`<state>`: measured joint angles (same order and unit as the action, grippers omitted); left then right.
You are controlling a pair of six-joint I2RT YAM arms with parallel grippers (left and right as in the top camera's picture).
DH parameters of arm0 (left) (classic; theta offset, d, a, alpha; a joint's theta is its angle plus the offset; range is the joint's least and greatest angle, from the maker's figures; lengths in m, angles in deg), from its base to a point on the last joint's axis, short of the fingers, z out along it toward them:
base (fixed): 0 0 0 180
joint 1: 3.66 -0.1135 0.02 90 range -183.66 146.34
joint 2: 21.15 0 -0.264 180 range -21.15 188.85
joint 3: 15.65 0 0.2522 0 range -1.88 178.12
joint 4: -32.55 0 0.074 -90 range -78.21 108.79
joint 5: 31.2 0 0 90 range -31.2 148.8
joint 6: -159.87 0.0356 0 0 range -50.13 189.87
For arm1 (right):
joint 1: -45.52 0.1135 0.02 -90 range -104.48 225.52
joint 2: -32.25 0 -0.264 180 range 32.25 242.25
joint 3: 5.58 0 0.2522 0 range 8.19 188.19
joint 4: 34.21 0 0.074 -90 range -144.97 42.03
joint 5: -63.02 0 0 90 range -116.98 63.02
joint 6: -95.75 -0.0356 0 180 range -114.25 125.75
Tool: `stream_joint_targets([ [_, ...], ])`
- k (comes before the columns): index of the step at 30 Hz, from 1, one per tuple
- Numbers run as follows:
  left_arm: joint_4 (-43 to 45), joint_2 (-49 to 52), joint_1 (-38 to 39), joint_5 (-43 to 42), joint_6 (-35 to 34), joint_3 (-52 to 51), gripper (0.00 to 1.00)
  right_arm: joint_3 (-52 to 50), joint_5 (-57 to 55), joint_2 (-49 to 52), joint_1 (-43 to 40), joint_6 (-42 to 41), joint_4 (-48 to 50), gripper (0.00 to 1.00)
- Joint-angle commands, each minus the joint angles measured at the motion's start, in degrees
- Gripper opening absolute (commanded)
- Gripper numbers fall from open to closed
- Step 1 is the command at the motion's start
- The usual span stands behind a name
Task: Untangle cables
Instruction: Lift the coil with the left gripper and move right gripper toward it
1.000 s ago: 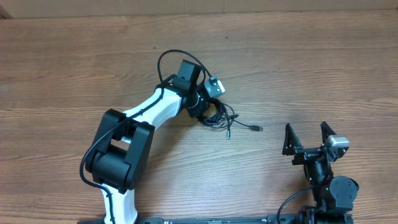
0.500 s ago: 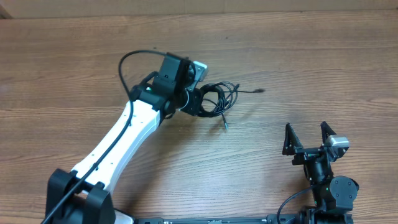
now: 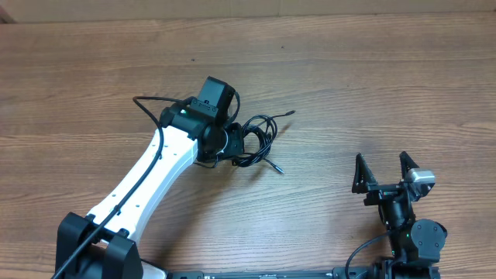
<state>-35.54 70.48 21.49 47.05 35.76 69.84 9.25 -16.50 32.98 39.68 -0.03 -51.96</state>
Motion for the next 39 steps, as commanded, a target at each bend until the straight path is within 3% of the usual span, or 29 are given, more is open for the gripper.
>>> stream_joint_targets([
  [1,0.1,-0.6,0.4,-0.6,6.9,0.4,0.04,-0.6,4.1,-0.6,0.4,-0.2,1.0,1.00],
  [2,0.1,-0.6,0.4,0.0,9.1,0.4,0.04,-0.6,6.8,-0.6,0.4,-0.7,0.6,1.00],
  [10,-1.4,-0.6,0.4,3.3,21.7,0.4,0.04,-0.6,36.2,-0.6,0.4,-37.6,0.6,1.00],
  [13,-1.3,-0.6,0.4,3.2,23.8,0.4,0.04,-0.6,46.4,-0.5,0.4,-44.6,0.4,1.00],
  [24,-0.5,-0.6,0.5,1.4,23.9,0.4,0.04,1.5,44.9,0.4,0.4,-45.2,-1.3,1.00],
  [33,1.2,-0.6,0.5,0.6,23.8,0.4,0.04,9.8,45.7,15.1,0.4,-50.5,-13.0,0.99],
  [35,1.5,-0.6,0.5,-0.4,23.8,0.4,0.04,11.3,49.4,19.0,0.5,-51.8,-11.8,1.00],
  [39,2.4,-0.6,0.6,-1.9,23.8,0.4,0.04,11.7,55.0,23.9,0.5,-54.3,2.9,1.00],
])
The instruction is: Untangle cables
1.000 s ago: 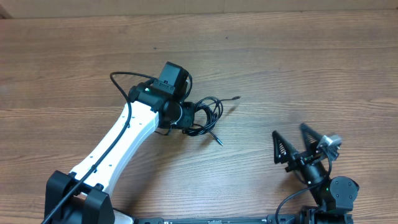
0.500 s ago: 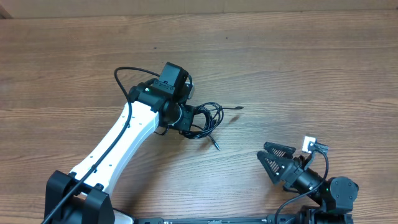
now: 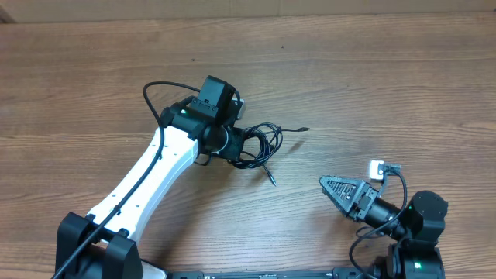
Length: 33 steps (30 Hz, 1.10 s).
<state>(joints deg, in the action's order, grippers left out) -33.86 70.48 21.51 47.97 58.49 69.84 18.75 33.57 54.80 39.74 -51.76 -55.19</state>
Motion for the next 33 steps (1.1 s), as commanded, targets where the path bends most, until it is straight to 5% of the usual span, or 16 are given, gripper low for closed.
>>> stream_joint_targets([
  [1,0.7,-0.6,0.8,-2.8,1.1,0.4,0.04,2.2,3.9,2.5,0.4,-2.6,7.7,1.00],
  [7,1.7,-0.6,4.6,-2.9,4.2,0.4,0.04,2.2,-5.2,4.3,3.5,-2.6,8.0,0.72],
  [19,3.5,-0.6,10.6,-2.3,4.2,0.4,0.04,2.2,-31.2,15.1,23.3,-10.3,6.3,0.63],
  [33,1.9,-0.6,12.9,7.3,6.9,0.4,0.04,2.2,-29.2,21.6,24.6,-11.7,15.3,0.14],
])
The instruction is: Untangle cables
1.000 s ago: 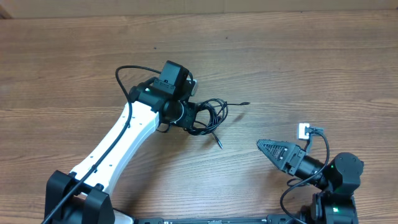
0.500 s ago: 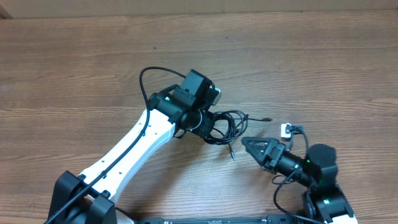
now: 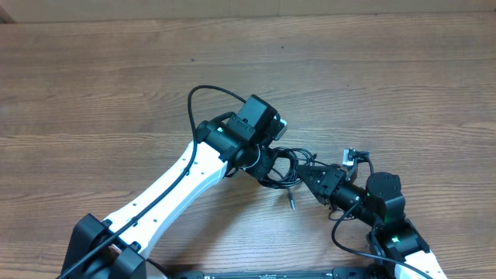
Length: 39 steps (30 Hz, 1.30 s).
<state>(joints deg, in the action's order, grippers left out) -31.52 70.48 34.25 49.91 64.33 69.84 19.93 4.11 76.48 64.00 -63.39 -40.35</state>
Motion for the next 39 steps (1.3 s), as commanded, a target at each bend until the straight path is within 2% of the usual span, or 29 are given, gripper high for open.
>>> stream_joint_targets([
  [1,-0.5,-0.6,0.2,7.0,1.1,0.4,0.04,1.0,0.6,0.0,0.3,-0.1,0.4,0.12],
  [4,-0.5,-0.6,0.0,10.6,1.0,0.4,0.04,1.0,1.4,0.0,0.3,0.0,0.2,0.04],
  [9,-0.4,-0.6,0.0,12.1,-0.9,0.4,0.04,1.0,5.7,-0.1,0.3,0.2,1.7,0.04],
  [12,-0.4,-0.6,0.0,12.1,-0.9,0.4,0.07,1.0,11.6,-0.1,0.3,1.6,6.3,0.04],
  [14,-0.2,-0.6,0.0,12.1,-1.5,0.4,0.04,1.0,16.5,0.0,0.3,3.4,11.4,0.04],
  [20,2.2,-0.5,0.0,12.6,-9.4,0.4,0.04,1.0,24.1,-0.1,0.3,5.6,23.0,0.04],
  [22,2.3,-0.5,-0.1,16.5,-15.4,0.4,0.04,1.0,24.5,0.0,0.3,6.6,23.6,0.04],
  [26,2.2,-0.5,-0.1,21.6,-19.1,0.4,0.04,1.0,24.5,0.1,0.3,6.7,22.9,0.04],
  [30,2.0,-0.5,-0.2,26.3,-21.0,0.4,0.04,1.0,22.1,0.4,0.3,6.7,18.5,0.04],
  [33,0.8,-0.5,-1.3,32.5,-27.7,0.4,0.04,1.0,16.2,1.0,0.3,6.6,7.5,0.04],
  [39,-0.5,-0.5,-6.1,33.3,-28.5,0.4,0.04,1.0,6.5,2.1,0.3,6.6,-8.6,0.04],
])
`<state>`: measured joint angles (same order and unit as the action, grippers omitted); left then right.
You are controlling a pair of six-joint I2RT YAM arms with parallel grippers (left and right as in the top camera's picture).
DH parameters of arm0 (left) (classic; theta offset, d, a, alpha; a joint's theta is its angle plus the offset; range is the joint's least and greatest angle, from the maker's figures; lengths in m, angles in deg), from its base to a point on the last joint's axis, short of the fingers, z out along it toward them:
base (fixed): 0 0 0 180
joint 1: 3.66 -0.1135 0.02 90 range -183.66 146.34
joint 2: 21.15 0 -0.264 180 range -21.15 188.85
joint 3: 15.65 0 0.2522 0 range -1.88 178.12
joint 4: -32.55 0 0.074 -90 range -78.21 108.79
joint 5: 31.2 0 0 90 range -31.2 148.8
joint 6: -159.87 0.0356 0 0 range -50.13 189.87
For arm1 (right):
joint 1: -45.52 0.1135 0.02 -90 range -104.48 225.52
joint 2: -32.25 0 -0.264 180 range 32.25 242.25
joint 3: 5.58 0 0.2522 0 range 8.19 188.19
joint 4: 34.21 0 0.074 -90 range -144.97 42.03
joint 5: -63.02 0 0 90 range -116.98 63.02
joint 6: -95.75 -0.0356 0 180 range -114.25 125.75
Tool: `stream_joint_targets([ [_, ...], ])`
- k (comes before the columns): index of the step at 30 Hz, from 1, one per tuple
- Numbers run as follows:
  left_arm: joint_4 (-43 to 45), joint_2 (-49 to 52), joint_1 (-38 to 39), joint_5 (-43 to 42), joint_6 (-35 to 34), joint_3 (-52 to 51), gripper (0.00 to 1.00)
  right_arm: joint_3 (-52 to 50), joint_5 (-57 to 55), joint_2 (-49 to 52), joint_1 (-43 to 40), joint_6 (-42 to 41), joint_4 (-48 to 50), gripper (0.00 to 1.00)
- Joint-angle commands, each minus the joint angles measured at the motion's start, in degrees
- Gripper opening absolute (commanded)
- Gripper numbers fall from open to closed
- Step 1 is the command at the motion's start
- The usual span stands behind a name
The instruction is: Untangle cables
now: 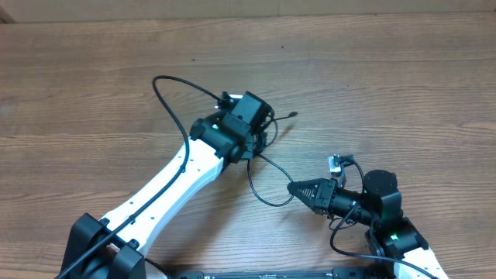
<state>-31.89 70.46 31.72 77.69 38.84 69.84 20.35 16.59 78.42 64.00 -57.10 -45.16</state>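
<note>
A tangle of thin black cables (266, 136) hangs at my left gripper (262, 142), which is shut on it and hides most of it under the wrist. One plug end (292, 115) sticks out to the right of the tangle. A single cable strand (259, 193) runs down from the tangle, curves low over the table and rises to my right gripper (293, 188). That gripper is shut on the strand's end and points left, below and to the right of the left gripper.
The wooden table (403, 93) stretches on all sides, its far edge along the top of the view. The left arm's own wire (167, 91) arches up to the left of its wrist. The right arm's base sits at the bottom right corner.
The grippers, close together at the tangle before, now stand apart: the left one up and left, the right one down and right. One strand now stretches out between them.
My left gripper held the cable bundle left of centre while the right gripper stood open by its base. The right gripper then turned toward the bundle. Both then met at the bundle in mid table. Now they are apart with one strand drawn out.
</note>
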Motion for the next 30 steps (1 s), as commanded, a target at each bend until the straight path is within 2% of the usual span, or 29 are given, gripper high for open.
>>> stream_joint_targets([
  [1,-0.3,-0.4,-4.6,5.5,-3.1,0.4,0.04,0.6,-7.2,0.2,0.3,0.3,-5.5,0.04],
  [8,-0.3,-0.4,-9.1,-0.7,-2.1,0.4,0.04,0.6,-11.9,0.2,0.3,0.3,-10.5,0.04],
  [10,-0.2,-0.4,-9.1,-2.6,-0.5,0.4,0.04,0.6,-11.8,0.2,0.3,0.3,-10.4,0.15],
  [11,0.0,-0.4,-9.1,-4.3,1.5,0.4,0.04,0.6,-11.6,0.2,0.3,0.3,-10.4,0.28],
  [13,0.7,-0.4,-9.1,-10.3,8.5,0.4,0.04,0.6,-10.4,0.2,0.3,0.3,-9.4,0.44],
  [15,1.4,-0.4,-9.1,-16.3,14.3,0.4,0.04,0.6,-7.8,0.2,0.3,0.4,-6.4,0.56],
  [16,1.6,-0.4,-9.1,-17.4,14.4,0.4,0.04,0.6,-6.1,0.2,0.3,0.3,-3.8,0.61],
  [19,1.4,-0.4,-9.0,-18.1,6.3,0.4,0.04,0.6,-3.8,0.2,0.3,-4.1,0.2,0.69],
  [21,1.7,-0.4,-9.0,-22.7,1.0,0.4,0.04,0.6,-3.8,0.3,0.3,-7.2,0.1,0.70],
  [26,2.4,-0.4,-9.0,-32.5,-0.9,0.4,0.04,0.6,-4.1,0.3,0.3,-9.3,0.2,0.70],
  [30,2.3,-0.4,-8.2,-34.0,-5.1,0.4,0.04,0.6,-4.0,0.2,0.3,-12.4,1.3,0.70],
])
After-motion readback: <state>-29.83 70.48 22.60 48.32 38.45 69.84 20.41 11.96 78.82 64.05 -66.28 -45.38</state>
